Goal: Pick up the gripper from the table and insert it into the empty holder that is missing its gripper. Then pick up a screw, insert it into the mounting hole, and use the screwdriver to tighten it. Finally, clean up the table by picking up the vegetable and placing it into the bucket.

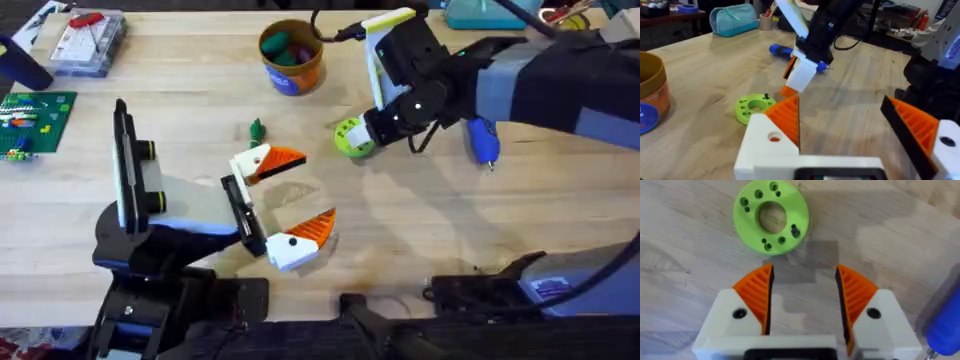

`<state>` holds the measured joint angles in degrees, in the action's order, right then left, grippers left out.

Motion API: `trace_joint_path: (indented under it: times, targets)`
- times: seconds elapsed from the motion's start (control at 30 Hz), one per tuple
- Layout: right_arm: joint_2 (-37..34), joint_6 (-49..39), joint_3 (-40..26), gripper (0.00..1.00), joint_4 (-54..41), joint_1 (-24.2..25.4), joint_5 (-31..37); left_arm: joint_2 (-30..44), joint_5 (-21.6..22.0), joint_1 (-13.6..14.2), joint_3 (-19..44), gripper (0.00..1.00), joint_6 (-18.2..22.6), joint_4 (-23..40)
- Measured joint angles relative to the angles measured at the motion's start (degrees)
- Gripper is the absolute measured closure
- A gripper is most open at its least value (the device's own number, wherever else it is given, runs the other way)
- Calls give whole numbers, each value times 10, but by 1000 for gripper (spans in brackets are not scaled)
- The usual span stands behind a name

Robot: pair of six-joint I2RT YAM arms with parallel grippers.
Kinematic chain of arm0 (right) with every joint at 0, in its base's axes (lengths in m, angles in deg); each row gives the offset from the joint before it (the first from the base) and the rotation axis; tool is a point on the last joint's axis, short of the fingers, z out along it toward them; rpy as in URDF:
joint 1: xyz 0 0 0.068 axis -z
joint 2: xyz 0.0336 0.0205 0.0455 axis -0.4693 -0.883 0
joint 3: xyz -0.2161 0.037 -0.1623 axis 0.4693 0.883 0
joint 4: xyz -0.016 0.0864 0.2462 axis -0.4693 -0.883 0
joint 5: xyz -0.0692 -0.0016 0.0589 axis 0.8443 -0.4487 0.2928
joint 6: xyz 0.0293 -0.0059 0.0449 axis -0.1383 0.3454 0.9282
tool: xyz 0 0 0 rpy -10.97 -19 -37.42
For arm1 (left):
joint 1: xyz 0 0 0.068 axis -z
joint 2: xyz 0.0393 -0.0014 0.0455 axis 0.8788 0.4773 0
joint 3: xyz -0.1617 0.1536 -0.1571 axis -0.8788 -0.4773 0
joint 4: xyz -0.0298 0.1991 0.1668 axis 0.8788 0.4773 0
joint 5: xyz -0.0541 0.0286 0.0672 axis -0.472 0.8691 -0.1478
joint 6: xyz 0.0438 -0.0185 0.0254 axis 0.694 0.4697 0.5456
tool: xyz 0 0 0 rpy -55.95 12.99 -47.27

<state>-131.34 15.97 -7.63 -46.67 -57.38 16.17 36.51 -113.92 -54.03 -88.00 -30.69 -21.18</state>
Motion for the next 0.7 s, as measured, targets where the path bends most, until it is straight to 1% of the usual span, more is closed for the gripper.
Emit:
trace_joint_path:
  times: [0.2,0.27,0.37,0.4,0.6,0.7]
  targets:
    - [0,0,0,341,2,0,0,0,0,0,0,9,0,0]
    - [0,-3,0,378,2,0,0,0,0,0,0,9,0,0]
    - [0,-7,0,488,1,0,0,0,0,0,0,9,0,0]
    - [0,-7,0,509,1,0,0,0,0,0,0,9,0,0]
    - [0,-8,0,571,2,0,0,0,0,0,0,9,0,0]
    - [0,-8,0,620,2,0,0,0,0,0,0,9,0,0]
